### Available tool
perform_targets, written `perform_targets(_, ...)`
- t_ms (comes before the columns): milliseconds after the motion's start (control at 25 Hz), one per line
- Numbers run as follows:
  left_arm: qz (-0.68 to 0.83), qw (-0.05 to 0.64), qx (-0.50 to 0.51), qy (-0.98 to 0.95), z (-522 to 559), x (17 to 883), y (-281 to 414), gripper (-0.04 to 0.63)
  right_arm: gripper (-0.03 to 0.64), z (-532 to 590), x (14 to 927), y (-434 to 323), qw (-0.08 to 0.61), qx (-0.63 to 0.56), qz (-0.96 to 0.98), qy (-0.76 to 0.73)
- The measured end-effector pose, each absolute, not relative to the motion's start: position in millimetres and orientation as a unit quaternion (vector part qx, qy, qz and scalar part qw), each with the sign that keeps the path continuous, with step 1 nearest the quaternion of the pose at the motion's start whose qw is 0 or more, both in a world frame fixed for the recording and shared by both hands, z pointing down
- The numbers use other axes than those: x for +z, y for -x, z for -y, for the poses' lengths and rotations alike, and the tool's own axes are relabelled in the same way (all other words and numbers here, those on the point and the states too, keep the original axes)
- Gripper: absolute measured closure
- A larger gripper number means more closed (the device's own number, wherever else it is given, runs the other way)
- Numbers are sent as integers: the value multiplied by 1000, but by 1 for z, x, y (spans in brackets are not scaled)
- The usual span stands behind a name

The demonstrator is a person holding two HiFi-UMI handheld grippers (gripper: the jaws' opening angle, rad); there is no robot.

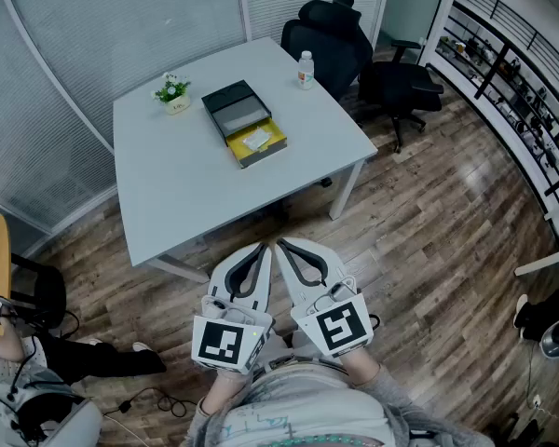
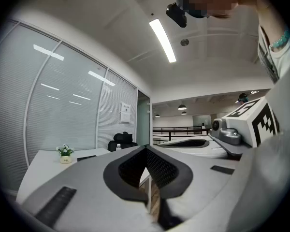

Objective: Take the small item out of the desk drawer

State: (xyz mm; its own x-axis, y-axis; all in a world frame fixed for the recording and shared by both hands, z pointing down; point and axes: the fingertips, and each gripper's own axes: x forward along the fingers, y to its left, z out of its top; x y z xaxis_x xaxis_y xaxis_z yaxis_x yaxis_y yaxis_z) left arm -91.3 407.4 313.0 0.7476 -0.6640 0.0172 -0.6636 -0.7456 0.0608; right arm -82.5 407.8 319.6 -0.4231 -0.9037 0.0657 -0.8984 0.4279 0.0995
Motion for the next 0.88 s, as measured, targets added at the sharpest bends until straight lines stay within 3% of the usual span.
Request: perform_targets(880, 382, 47, -3, -923, -427, 325, 58, 598, 614, -427, 321, 44, 32, -15, 865, -500)
